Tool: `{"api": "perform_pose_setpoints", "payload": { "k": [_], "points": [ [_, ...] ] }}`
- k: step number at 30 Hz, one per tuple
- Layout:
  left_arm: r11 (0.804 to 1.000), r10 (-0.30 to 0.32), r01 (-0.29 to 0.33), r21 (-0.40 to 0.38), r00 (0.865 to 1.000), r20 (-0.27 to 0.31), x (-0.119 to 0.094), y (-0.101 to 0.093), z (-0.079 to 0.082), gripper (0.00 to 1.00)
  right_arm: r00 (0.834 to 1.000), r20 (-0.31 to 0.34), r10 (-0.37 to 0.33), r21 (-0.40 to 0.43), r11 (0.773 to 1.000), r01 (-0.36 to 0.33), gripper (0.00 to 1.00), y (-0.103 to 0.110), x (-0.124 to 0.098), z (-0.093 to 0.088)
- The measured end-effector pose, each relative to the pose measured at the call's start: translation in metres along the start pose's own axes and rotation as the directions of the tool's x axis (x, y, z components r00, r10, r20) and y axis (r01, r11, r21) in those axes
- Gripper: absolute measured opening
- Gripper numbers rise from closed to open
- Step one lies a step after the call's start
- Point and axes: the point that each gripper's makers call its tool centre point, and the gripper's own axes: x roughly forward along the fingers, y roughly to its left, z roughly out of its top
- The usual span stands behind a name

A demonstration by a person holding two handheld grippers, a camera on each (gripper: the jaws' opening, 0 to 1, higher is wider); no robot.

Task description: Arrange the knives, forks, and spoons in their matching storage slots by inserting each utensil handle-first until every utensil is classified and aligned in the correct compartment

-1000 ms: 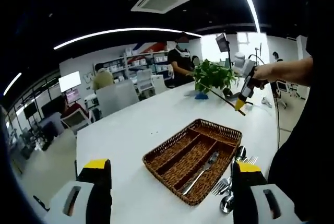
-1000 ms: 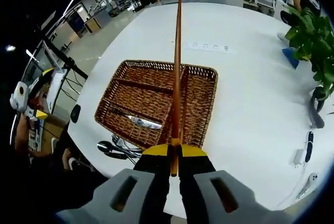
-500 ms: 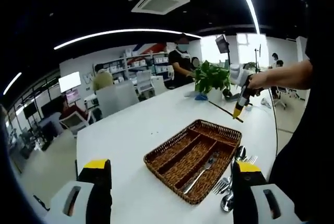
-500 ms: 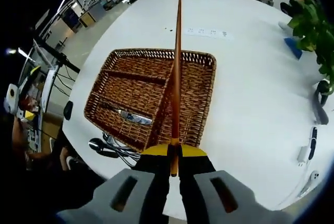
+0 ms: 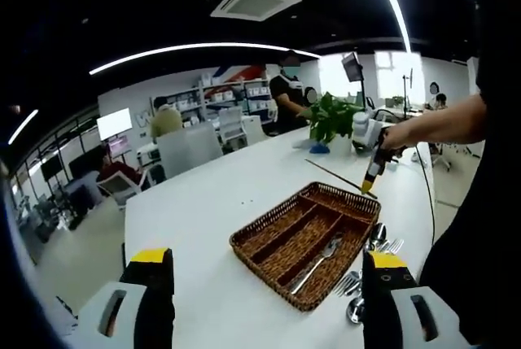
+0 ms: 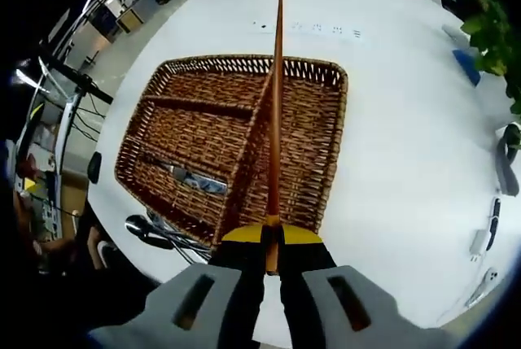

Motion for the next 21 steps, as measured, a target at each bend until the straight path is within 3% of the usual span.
{"api": "perform_pose_setpoints", "payload": {
  "k": [12, 21],
  "points": [
    [1.000, 0.024, -0.024, -0.013, 1.000, 0.004, -0.005, 0.006, -0.003, 1.00, 0.998, -0.054, -0.028, 0.006, 1.000, 0.029, 0.03, -0.002, 0.022, -0.015],
    [0.999, 0.043, -0.043, -0.005, 0.999, -0.002, -0.005, 0.010, 0.000, 1.00, 0.998, -0.040, -0.041, 0.009, 0.999, 0.041, 0.03, -0.003, 0.036, -0.017]
  ]
}}
